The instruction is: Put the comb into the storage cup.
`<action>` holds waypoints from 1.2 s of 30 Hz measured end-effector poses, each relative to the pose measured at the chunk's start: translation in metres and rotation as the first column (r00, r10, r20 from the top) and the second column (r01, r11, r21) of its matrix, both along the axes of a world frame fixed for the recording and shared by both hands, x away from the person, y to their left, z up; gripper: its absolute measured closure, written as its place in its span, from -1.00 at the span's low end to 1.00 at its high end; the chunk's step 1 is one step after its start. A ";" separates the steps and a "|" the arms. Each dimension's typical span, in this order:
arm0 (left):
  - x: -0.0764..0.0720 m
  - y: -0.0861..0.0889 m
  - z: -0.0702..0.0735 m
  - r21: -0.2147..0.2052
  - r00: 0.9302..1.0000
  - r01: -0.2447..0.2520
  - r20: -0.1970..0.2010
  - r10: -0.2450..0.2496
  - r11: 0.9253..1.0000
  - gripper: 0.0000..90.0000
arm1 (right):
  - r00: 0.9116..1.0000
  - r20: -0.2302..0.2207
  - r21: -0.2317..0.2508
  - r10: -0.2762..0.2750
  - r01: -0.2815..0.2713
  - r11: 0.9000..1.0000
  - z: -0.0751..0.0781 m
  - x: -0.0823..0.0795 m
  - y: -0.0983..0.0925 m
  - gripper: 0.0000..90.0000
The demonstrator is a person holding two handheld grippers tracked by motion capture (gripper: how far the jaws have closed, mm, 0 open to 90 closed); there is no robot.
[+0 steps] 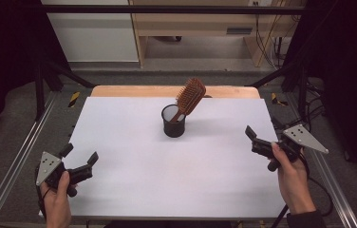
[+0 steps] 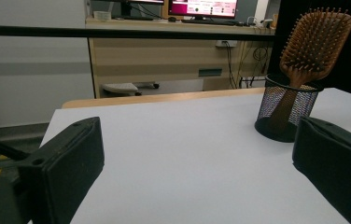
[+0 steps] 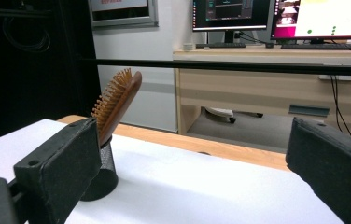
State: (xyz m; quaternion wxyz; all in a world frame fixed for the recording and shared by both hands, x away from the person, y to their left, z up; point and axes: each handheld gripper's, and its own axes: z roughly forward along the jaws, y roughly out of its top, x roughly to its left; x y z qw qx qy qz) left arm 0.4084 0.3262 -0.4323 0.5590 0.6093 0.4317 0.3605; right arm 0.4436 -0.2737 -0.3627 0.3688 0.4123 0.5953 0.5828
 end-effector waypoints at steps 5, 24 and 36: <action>-0.001 0.000 0.000 0.000 1.000 0.003 0.000 -0.003 1.000 -0.94 | 1.000 -0.008 0.002 -0.005 0.005 1.000 -0.008 -0.004 -0.004 -0.93; -0.006 -0.001 0.003 -0.011 1.000 0.009 0.013 -0.009 1.000 -0.94 | 0.999 -0.053 0.013 0.009 -0.008 1.000 -0.043 -0.015 -0.004 -0.92; -0.007 -0.005 0.003 -0.014 1.000 0.027 0.012 -0.027 1.000 -0.94 | 0.997 -0.075 0.004 0.025 -0.025 1.000 -0.056 -0.019 -0.003 -0.92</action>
